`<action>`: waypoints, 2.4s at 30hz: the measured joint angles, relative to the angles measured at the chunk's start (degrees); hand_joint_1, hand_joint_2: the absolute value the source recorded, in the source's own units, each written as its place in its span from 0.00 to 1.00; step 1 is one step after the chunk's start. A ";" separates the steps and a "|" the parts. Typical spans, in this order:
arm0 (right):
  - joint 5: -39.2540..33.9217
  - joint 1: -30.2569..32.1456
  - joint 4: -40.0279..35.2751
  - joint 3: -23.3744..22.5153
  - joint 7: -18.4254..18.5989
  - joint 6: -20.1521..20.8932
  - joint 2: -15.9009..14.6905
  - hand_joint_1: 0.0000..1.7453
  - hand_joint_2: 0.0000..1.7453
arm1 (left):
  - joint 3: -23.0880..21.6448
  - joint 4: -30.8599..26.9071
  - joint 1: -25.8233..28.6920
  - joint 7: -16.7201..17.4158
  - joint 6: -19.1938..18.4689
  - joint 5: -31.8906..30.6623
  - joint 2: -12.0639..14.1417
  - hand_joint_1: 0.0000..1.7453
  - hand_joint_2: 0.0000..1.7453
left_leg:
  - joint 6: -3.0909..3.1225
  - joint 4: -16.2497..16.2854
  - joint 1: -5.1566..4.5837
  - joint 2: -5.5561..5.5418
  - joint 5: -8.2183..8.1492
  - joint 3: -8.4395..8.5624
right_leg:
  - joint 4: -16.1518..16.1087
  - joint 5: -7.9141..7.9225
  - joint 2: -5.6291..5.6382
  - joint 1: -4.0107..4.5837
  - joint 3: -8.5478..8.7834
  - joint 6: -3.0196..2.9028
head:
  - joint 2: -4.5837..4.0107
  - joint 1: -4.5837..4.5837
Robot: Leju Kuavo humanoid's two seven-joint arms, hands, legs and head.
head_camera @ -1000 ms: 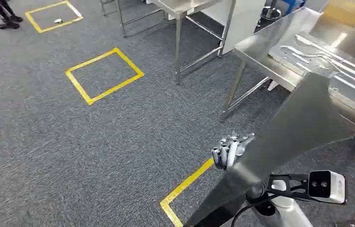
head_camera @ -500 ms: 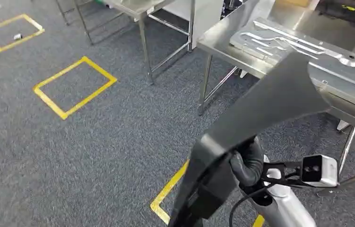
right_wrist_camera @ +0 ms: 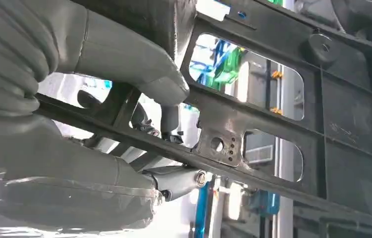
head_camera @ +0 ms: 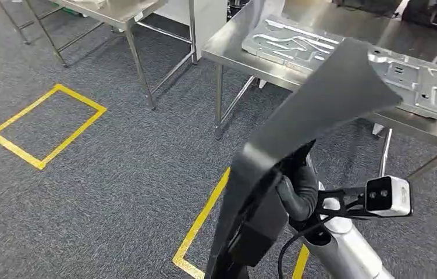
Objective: Take the parts from the cabinet and place them on the table.
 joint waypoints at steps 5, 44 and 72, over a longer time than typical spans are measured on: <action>0.64 -0.32 1.49 0.42 -1.99 -0.20 -0.07 1.00 1.00 | 0.00 0.00 0.48 0.70 0.31 -0.44 -0.02 0.00 1.00 | 0.06 0.05 -0.11 3.73 -0.43 0.17 | 13.74 -4.32 -2.25 -0.85 -7.22 0.92 | 0.00 -0.02; 0.46 -2.69 6.10 2.21 -3.50 -2.51 -1.01 1.00 1.00 | 0.00 0.00 0.15 -0.48 -1.09 0.24 -1.81 0.00 1.00 | -2.42 0.83 -0.40 7.72 -1.76 1.17 | -2.91 2.18 -5.15 -0.28 1.50 -0.90 | 0.00 -0.02; -0.28 -2.96 5.97 3.10 -5.79 -2.23 -3.43 1.00 1.00 | 0.33 -0.02 0.84 -1.31 -1.42 1.18 -1.64 0.00 1.00 | -1.01 0.50 -0.52 2.17 -3.65 3.06 | -1.98 2.63 -2.98 -0.46 -1.02 -0.02 | 0.00 -0.02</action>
